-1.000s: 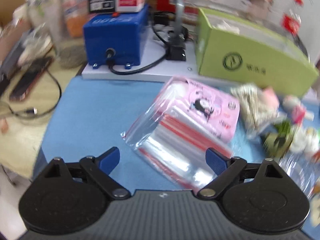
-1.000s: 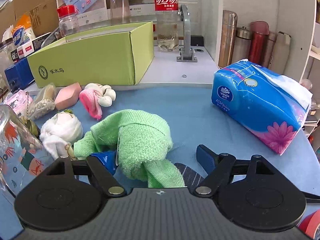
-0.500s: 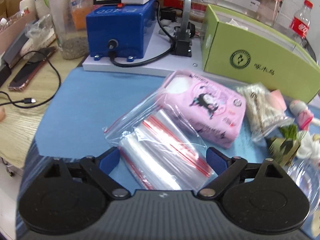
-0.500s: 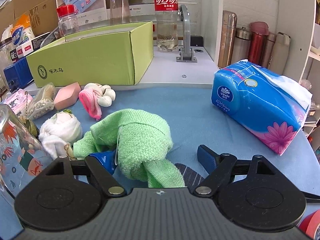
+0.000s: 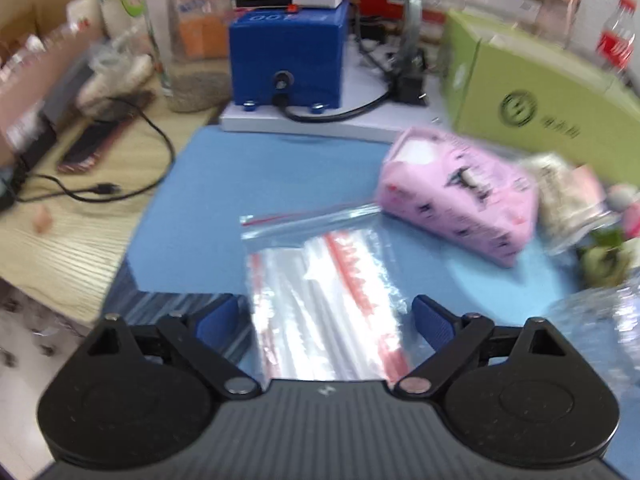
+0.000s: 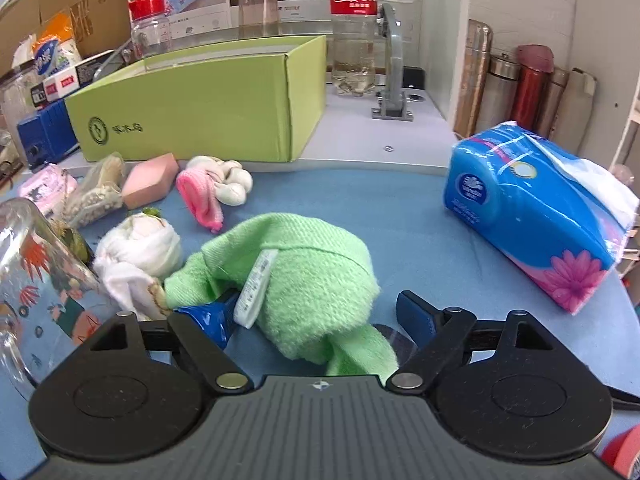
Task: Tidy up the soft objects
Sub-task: 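Close left gripper on the clear zip bags while right gripper lifts the towel, then carry towel and zip bags into the lime-green box and open both grippers, then move left gripper to the pink Kuromi tissue pack and grasp it, then grasp the pink-white socks with right gripper while left gripper lifts the pink pack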
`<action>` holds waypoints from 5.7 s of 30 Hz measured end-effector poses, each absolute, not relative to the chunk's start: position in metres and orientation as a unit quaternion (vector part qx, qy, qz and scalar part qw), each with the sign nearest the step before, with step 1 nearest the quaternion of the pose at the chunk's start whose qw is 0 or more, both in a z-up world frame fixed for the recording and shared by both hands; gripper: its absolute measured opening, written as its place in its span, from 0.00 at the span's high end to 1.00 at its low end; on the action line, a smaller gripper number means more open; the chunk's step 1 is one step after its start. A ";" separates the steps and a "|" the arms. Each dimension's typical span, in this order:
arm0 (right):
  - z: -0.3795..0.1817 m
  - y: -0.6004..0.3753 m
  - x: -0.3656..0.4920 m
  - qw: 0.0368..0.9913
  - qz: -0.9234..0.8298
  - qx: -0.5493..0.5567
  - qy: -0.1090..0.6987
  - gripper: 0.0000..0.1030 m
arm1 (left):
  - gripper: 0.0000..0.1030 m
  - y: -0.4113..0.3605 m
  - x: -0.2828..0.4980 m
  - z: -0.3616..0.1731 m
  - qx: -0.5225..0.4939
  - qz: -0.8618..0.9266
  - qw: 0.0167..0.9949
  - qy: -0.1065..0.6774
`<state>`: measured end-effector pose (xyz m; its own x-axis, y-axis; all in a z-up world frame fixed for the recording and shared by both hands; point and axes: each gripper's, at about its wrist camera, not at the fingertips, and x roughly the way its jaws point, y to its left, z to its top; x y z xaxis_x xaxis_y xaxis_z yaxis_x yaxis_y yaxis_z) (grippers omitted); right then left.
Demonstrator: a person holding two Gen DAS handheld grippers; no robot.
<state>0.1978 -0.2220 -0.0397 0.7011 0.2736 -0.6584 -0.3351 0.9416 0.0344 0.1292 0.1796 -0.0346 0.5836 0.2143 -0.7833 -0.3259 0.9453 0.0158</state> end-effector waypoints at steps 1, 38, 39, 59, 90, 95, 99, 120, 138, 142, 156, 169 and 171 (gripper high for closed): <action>-0.039 -0.222 0.200 0.921 0.171 -0.042 0.349 0.31 | 0.08 0.179 0.128 -0.035 -0.067 0.154 0.889 0.427; 0.071 -0.212 0.210 0.955 0.229 -0.021 0.187 0.78 | 0.77 0.191 0.150 0.086 -0.124 -0.033 0.950 0.283; 0.079 -0.202 0.222 0.956 0.234 -0.025 0.177 0.78 | 0.77 0.185 0.165 0.096 -0.120 -0.043 0.954 0.272; 0.059 -0.116 0.355 0.925 0.263 -0.007 0.273 0.56 | 0.42 0.148 0.307 0.075 -0.120 -0.052 0.942 0.308; -0.026 -0.241 0.180 0.936 0.137 0.117 0.303 0.51 | 0.39 0.205 0.214 -0.024 -0.089 0.126 0.893 0.423; -0.028 -0.246 0.185 0.935 0.135 0.118 0.307 0.50 | 0.39 0.202 0.202 -0.010 -0.079 0.146 0.901 0.400; -0.026 -0.248 0.189 0.937 0.134 0.118 0.300 0.50 | 0.39 0.180 0.184 0.009 -0.076 0.089 0.917 0.381; -0.016 -0.237 0.205 0.928 0.177 0.096 0.312 0.48 | 0.32 0.184 0.190 -0.011 -0.027 0.025 0.902 0.430; -0.032 -0.139 0.280 0.897 0.217 -0.089 0.374 0.44 | 0.32 0.180 0.178 -0.007 -0.013 -0.018 0.914 0.404; -0.036 -0.143 0.276 0.905 0.218 -0.089 0.354 0.42 | 0.31 0.175 0.187 -0.014 0.014 -0.003 0.915 0.403; -0.039 -0.145 0.273 0.914 0.219 -0.083 0.332 0.39 | 0.22 0.184 0.199 -0.033 0.020 -0.006 0.911 0.412; -0.031 -0.155 0.269 0.909 0.231 -0.062 0.340 0.83 | 0.40 0.195 0.180 -0.022 -0.049 -0.011 0.910 0.412; -0.025 -0.164 0.256 0.912 0.235 -0.048 0.331 0.85 | 0.40 0.199 0.168 -0.016 -0.059 -0.004 0.912 0.405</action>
